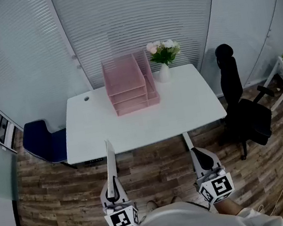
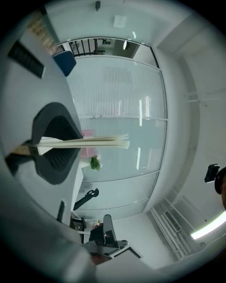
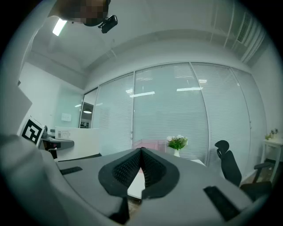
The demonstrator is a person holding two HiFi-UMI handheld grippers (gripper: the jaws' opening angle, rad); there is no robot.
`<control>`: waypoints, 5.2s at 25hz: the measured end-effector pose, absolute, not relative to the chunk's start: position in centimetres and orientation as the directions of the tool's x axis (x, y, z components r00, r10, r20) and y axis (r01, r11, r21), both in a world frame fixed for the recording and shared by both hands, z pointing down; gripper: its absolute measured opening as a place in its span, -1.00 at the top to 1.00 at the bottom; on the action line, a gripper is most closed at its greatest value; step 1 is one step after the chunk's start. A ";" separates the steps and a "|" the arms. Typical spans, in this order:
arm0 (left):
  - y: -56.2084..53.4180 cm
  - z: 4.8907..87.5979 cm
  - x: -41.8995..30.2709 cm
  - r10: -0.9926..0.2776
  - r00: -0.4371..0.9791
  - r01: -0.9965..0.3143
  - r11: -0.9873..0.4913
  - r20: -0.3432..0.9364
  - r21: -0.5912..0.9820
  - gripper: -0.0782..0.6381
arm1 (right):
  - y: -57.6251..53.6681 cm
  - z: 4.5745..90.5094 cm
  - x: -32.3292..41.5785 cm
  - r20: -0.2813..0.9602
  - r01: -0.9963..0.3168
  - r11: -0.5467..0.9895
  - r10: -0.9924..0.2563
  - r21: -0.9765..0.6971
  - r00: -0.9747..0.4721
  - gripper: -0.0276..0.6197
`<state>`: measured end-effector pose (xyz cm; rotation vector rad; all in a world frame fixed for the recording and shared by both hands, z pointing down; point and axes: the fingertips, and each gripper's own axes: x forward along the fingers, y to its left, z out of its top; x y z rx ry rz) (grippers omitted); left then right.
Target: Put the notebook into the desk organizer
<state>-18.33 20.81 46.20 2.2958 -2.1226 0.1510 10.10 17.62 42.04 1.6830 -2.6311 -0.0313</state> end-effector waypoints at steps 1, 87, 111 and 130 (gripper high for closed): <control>20.9 46.3 -18.3 -0.994 0.077 -0.995 -0.082 0.079 -0.058 0.74 | 17.7 42.1 10.1 0.005 -0.907 0.420 -0.907 0.027 -0.420 0.88; -36.4 54.3 -9.8 -0.855 -0.167 -0.158 -0.469 0.491 -0.869 0.74 | -17.7 47.9 19.9 0.169 -0.943 0.325 -0.928 -0.069 -0.333 0.88; -35.5 57.3 -8.4 -0.420 -0.080 -0.162 -0.890 0.904 -0.427 0.09 | -20.1 48.6 21.1 0.170 -0.945 0.309 -0.931 -0.105 -0.323 0.88; -33.3 57.0 -6.2 -0.283 0.040 -0.210 -0.940 0.958 -0.269 -0.16 | -21.5 49.5 22.1 0.180 -0.944 0.302 -0.929 -0.137 -0.323 0.88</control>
